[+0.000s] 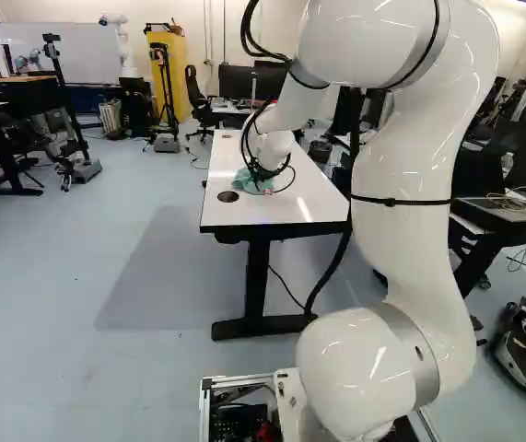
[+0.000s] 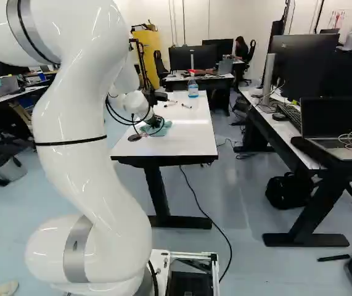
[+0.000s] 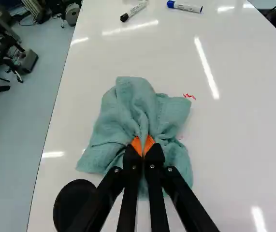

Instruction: Clean the table with the green towel

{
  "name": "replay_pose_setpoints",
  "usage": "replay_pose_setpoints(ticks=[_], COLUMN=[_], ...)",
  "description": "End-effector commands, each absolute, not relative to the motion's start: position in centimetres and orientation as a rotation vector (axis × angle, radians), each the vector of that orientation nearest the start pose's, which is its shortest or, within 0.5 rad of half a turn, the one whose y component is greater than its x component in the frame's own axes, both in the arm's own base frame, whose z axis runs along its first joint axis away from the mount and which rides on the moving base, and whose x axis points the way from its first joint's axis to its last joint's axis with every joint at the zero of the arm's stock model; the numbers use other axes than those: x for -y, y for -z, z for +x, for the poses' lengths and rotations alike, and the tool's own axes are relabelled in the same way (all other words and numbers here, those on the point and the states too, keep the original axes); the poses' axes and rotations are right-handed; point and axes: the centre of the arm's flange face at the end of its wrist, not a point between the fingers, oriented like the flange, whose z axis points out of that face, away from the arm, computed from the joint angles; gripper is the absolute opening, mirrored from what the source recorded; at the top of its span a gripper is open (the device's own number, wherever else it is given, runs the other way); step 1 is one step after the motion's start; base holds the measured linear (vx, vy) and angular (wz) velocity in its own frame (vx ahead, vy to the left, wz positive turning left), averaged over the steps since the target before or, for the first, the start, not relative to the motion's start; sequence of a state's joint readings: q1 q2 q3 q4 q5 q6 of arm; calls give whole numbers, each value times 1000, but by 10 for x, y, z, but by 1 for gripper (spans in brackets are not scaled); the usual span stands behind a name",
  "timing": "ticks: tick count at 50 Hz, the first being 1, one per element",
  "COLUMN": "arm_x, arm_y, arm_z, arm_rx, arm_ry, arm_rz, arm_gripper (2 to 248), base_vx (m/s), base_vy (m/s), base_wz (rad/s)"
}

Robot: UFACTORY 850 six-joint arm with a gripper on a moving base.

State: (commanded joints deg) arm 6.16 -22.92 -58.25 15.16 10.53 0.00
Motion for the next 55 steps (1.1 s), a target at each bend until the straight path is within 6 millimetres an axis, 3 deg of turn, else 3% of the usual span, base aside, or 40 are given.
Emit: replay_pose_setpoints(ticks=[23, 46, 55], arm_x=[-20, 12, 17], arm_y=[-398, -395, -393], arm_z=[598, 629, 645], arm_rx=[-338, -414, -423], arm_ry=[1195, 1234, 1251], arm_rz=[-2805, -2798, -2791], arm_gripper=[24, 24, 24], base_vx=[0, 0, 0], base_vy=[0, 0, 0], base_wz=[0, 0, 0])
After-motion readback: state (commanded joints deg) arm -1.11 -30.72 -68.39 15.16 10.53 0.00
